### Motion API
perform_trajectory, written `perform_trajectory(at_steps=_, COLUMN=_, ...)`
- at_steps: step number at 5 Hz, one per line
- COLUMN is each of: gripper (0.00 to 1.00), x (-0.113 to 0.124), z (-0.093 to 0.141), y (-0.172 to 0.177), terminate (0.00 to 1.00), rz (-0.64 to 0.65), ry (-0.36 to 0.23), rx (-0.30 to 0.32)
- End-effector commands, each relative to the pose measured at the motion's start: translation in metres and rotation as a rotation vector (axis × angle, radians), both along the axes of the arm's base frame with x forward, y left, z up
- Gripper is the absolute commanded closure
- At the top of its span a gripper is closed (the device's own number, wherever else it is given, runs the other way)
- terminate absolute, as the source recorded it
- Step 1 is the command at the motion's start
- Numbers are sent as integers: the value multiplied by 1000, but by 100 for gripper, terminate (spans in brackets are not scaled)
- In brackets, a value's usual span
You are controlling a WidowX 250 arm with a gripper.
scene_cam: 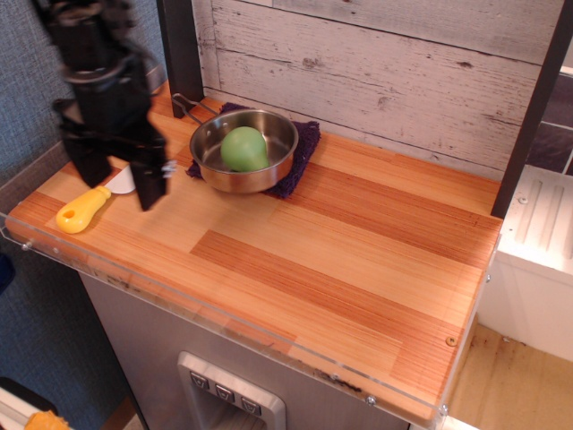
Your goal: Place the knife on the top-right corner of the counter.
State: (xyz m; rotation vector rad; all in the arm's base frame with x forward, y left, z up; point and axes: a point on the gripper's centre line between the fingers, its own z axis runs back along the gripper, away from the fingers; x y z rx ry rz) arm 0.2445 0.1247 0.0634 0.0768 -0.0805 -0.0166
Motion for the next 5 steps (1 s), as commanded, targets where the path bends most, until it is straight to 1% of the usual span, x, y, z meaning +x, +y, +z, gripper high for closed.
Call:
perform_trajectory(at_steps=1, gripper=0, x=-5, z=-27, y=73, terminate=0, rz=84, ry=-5, rx=104)
perform_trajectory(at_steps=2, gripper=0, x=0, z=-31, y=80, terminate=0, rz=97, ry=-2, rx=127)
perform_trajectory(at_steps=3, gripper=0, x=5, z=-50, y=76, terminate=0, rz=87, ry=15, rx=88)
perform_trajectory(at_steps=4, gripper=100, x=6, z=-60, y=71, terminate=0, rz=75, ry=28, rx=81)
perform_trajectory(at_steps=5, gripper=100, x=4, z=-52, y=66, terminate=0, rz=80, ry=7, rx=58)
